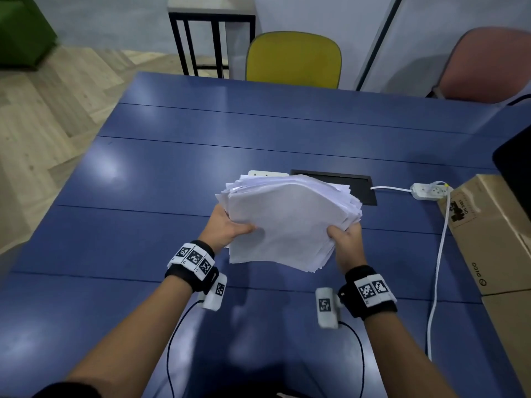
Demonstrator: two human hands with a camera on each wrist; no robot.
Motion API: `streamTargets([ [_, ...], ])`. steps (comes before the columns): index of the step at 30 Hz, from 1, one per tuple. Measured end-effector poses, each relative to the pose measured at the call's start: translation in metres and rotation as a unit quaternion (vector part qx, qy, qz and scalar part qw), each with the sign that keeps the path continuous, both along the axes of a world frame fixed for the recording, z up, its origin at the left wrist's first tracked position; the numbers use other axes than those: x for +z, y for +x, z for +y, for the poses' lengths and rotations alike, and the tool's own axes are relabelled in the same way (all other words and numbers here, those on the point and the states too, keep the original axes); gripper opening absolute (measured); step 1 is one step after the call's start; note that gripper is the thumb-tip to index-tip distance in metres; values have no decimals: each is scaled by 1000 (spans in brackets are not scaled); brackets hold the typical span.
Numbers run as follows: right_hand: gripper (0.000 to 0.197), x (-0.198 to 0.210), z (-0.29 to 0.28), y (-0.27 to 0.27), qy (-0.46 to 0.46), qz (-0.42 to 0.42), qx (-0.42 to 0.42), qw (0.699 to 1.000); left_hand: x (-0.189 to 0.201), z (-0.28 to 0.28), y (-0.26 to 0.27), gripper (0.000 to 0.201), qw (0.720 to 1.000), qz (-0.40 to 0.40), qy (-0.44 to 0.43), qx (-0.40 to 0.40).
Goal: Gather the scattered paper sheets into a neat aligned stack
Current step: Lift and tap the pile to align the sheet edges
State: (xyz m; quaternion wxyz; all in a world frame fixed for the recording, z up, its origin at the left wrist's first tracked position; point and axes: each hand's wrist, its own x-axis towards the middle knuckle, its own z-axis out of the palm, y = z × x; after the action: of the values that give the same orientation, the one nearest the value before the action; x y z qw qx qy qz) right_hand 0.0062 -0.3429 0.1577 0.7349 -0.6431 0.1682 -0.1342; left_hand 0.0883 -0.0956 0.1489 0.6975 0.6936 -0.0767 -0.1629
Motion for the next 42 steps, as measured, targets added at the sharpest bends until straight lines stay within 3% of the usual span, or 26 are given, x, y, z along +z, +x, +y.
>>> streamTargets([
  [6, 42, -39, -12, -11, -24, 116, 68, 991, -17, -5, -6, 52, 999, 21, 32, -16],
  [9, 28, -63, -1, -15, -51, 155, 7, 987, -25, -14, -11, 47, 998, 23, 45, 24],
  [10, 35, -68, 0, -15, -56, 159, -23, 985, -24, -15, -12, 47, 998, 16, 49, 32],
  [12, 38, -70, 1, -14, -44, 147, -54, 987, -21, -17, -12, 44, 998, 5, 46, 48],
  [15, 10, -54, 0, -16, -40, 106, -42, 993, -19, -13, -7, 36, 997, -6, 23, 69],
  [18, 3, -59, -3, -18, -60, 116, -7, 991, -24, -7, -5, 43, 999, 8, 34, 37],
  [23, 22, -72, -13, -15, -49, 116, 6, 992, -31, -5, -6, 53, 999, 14, 45, 18],
  [27, 11, -76, -13, -21, -60, 144, 27, 987, -46, 3, -6, 50, 997, 39, 74, -6],
  [29, 21, -83, -10, -19, -65, 194, 48, 978, -55, 1, -6, 44, 991, 56, 121, -32],
  [32, 31, -80, -16, -14, -45, 134, 73, 987, -51, 5, 3, 43, 988, 83, 119, -56],
  [34, 27, -76, -16, -18, -62, 117, 67, 989, -45, 2, 4, 38, 991, 68, 91, -71],
  [38, 22, -76, -8, -16, -94, 122, 90, 984, -49, -3, -3, 18, 986, 48, 134, -88],
  [42, 18, -70, -15, -10, -48, 158, 82, 983, -34, -9, 2, 20, 990, 66, 104, -62],
])
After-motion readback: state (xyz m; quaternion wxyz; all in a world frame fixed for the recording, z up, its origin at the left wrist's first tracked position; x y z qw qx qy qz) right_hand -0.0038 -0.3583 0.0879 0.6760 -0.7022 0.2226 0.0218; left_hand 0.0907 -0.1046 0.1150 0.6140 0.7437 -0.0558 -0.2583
